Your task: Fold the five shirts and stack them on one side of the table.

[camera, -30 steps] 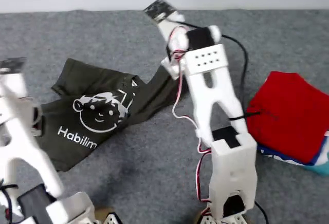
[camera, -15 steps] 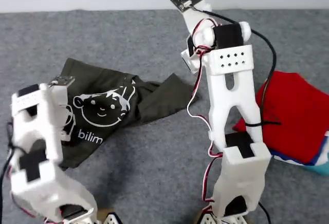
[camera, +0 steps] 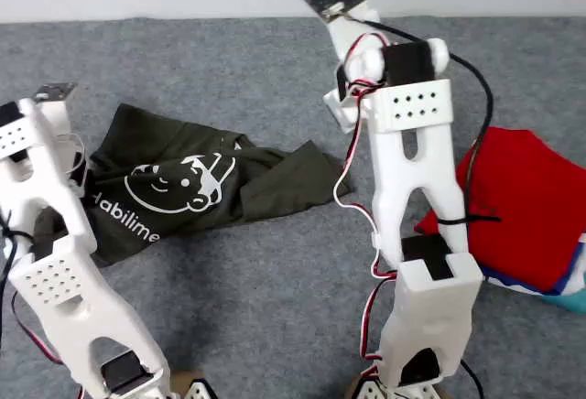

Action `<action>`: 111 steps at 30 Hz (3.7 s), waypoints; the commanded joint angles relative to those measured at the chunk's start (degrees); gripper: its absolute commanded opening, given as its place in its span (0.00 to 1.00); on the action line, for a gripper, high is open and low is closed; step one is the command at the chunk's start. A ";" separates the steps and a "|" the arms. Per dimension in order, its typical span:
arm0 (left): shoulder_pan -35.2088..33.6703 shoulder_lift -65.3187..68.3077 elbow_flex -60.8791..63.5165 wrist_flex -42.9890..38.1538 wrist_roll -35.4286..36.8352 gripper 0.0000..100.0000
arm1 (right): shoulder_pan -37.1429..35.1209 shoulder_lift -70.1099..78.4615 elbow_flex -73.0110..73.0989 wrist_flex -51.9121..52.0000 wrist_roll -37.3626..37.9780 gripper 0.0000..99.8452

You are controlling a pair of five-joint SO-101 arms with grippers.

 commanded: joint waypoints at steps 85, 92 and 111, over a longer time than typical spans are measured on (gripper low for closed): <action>1.76 -32.26 31.87 -1.67 0.88 0.09 | -6.20 25.98 -23.82 3.30 7.47 0.01; 1.85 -31.91 31.87 -1.67 0.88 0.09 | -4.35 25.36 -18.46 3.30 8.79 0.02; 1.76 -32.26 31.87 -1.32 0.97 0.09 | -6.90 25.01 -16.00 3.30 9.58 0.01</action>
